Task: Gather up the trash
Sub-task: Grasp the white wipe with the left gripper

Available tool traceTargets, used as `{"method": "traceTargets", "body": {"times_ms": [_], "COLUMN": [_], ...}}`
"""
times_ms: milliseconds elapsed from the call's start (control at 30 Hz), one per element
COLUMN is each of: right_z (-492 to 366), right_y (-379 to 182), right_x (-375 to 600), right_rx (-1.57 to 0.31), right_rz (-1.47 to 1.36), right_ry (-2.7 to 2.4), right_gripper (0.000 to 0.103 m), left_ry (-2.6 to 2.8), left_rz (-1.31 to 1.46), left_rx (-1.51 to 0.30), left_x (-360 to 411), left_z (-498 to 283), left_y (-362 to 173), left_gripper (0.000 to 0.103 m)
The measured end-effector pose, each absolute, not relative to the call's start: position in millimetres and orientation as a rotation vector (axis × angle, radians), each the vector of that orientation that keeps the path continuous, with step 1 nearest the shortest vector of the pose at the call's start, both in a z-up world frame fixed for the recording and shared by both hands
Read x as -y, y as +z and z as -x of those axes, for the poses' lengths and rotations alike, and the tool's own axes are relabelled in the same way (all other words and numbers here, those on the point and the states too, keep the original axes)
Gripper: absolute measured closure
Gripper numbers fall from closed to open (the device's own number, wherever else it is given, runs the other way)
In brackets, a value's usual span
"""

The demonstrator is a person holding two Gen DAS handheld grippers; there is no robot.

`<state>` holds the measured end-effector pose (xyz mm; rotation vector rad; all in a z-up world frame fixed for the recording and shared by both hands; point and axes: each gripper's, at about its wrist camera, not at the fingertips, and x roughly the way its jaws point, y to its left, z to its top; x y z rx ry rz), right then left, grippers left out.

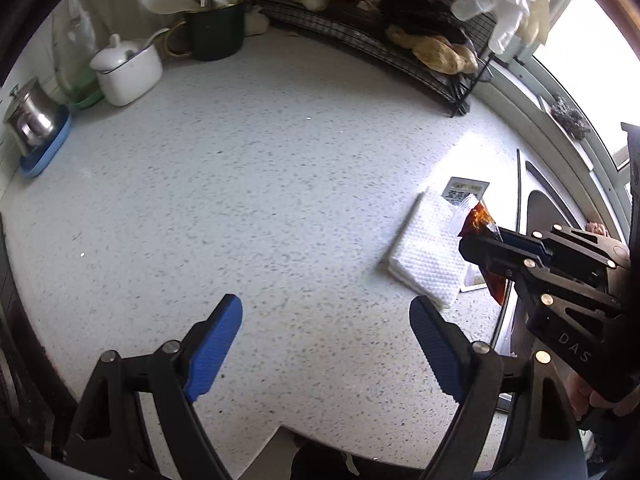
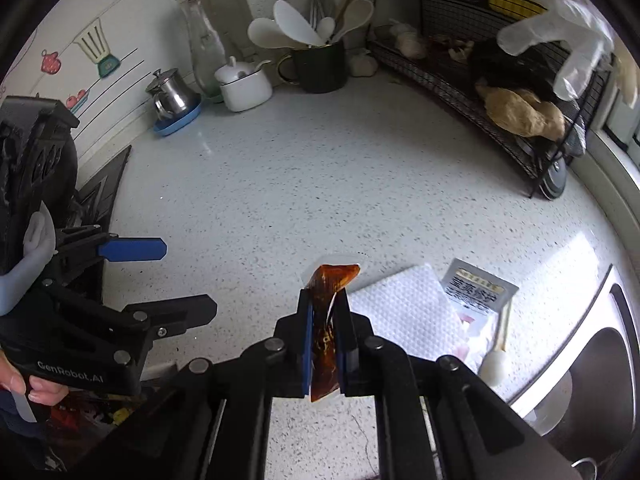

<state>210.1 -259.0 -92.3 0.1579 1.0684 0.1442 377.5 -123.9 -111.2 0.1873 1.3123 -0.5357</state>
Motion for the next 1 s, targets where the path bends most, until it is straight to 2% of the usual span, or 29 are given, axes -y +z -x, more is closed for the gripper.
{"method": "traceTargets", "body": {"times_ms": [467,733,1000], "right_z": [-170,-170,-185], "right_y": [-106,-111,-122], "right_x": [334,345,345], "right_rx": [-1.093,-1.098,-1.114], "right_rz": [-0.296,-0.333,-0.347], "right_ry": [-0.060,-0.086,-0.069], "right_gripper": [0.095,0.095,0.095], "left_ry": [-0.746,-0.746,-0.724], "left_rz": [-0.282,-0.428,-0.444], "left_rx": [-1.443,-1.418,-1.402], "left_x": [206,235,241], "left_z": [-373,-373,-375], "left_y": [-150,-171,-176], "left_gripper": [0.019,0.019,0.021]}}
